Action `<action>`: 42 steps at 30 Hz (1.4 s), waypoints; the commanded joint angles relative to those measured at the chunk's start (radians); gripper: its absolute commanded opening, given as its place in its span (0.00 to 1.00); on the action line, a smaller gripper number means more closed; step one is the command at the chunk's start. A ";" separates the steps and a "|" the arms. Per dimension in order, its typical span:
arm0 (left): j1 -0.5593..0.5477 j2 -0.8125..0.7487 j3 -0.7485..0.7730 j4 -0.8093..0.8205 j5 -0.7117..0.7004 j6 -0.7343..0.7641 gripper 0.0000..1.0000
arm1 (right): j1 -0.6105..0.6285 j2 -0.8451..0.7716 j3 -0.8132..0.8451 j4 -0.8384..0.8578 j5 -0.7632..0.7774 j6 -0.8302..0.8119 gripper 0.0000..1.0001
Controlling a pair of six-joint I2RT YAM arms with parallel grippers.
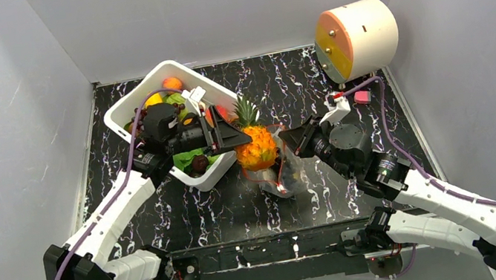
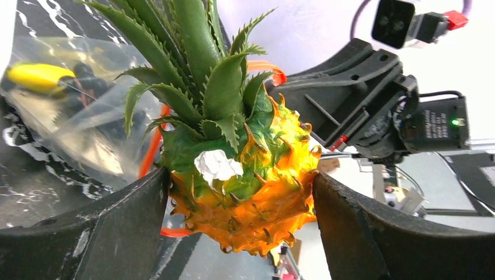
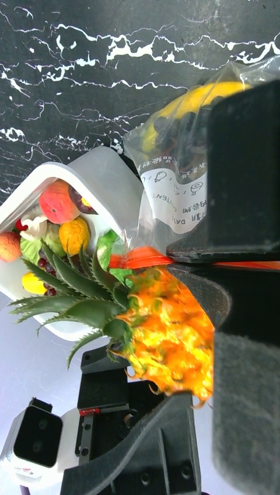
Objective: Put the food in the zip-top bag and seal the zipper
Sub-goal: Place the fake fruit in the zipper food storage bag.
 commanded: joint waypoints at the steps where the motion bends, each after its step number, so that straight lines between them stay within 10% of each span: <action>1: -0.012 -0.005 -0.009 -0.006 -0.090 0.073 0.43 | 0.005 -0.016 0.033 0.108 -0.015 0.020 0.00; 19: -0.069 -0.015 -0.058 0.049 -0.196 0.278 0.43 | 0.005 0.005 0.014 0.151 -0.077 0.095 0.00; 34: -0.084 -0.029 -0.057 0.057 -0.134 0.295 0.75 | 0.005 0.020 0.018 0.156 -0.067 0.098 0.00; 42: -0.084 -0.035 -0.067 0.060 -0.117 0.291 0.72 | 0.005 0.008 0.009 0.153 -0.060 0.098 0.00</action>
